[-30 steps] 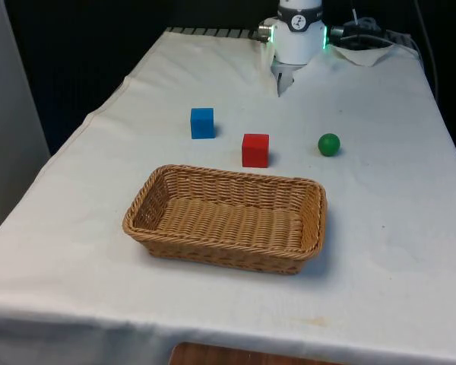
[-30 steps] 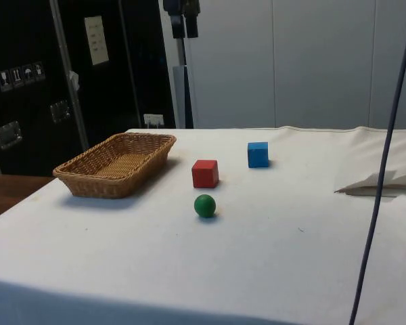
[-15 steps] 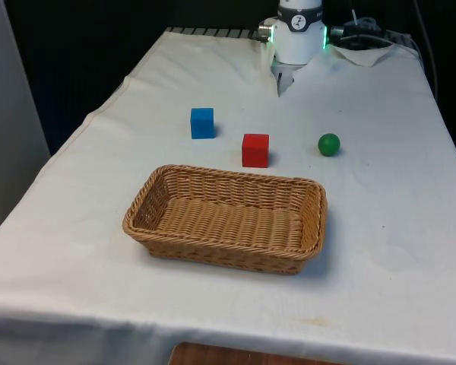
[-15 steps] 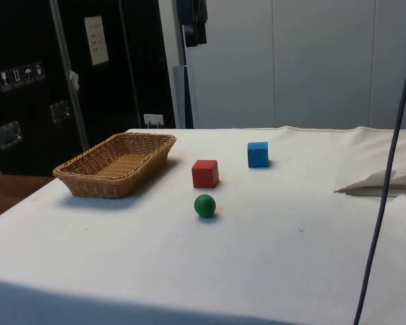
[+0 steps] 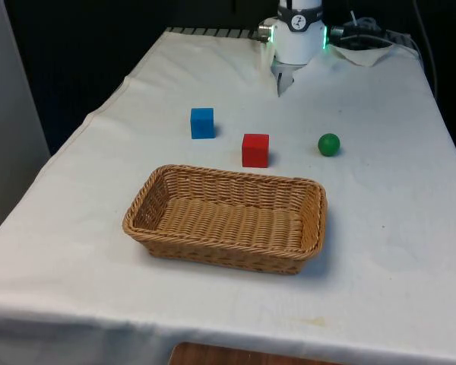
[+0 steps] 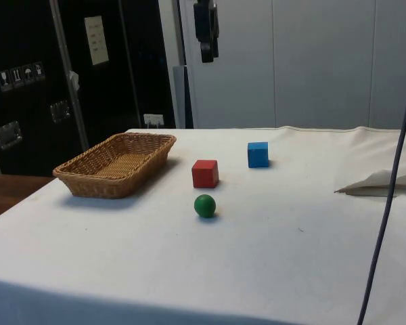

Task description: Place all non-red objects into the basket.

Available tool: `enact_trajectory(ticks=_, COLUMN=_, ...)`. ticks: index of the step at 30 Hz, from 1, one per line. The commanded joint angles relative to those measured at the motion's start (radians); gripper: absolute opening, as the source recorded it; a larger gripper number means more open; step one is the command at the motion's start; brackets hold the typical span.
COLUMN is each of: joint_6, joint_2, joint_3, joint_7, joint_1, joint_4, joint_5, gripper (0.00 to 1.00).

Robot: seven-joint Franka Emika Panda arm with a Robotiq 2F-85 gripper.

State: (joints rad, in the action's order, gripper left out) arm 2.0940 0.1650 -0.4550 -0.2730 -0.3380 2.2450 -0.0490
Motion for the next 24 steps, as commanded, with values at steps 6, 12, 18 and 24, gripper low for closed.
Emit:
enact_trajectory(ticks=6, joint_6=0.074, joint_2=0.017, joint_3=-0.028, joint_7=-0.046, joint_1=0.006, joint_4=0.061, joint_5=-0.01, gripper=1.0)
enact_trajectory(ticks=12, joint_6=0.134, joint_2=0.019, joint_3=-0.058, joint_7=-0.093, joint_1=0.01, joint_4=0.107, joint_5=-0.008, gripper=1.0)
enact_trajectory(ticks=18, joint_6=0.202, joint_2=0.013, joint_3=-0.091, joint_7=-0.148, joint_1=0.011, joint_4=0.154, joint_5=-0.003, gripper=1.0)
enact_trajectory(ticks=24, joint_6=0.259, joint_2=0.005, joint_3=-0.109, joint_7=-0.182, joint_1=0.01, joint_4=0.191, joint_5=-0.004, gripper=1.0)
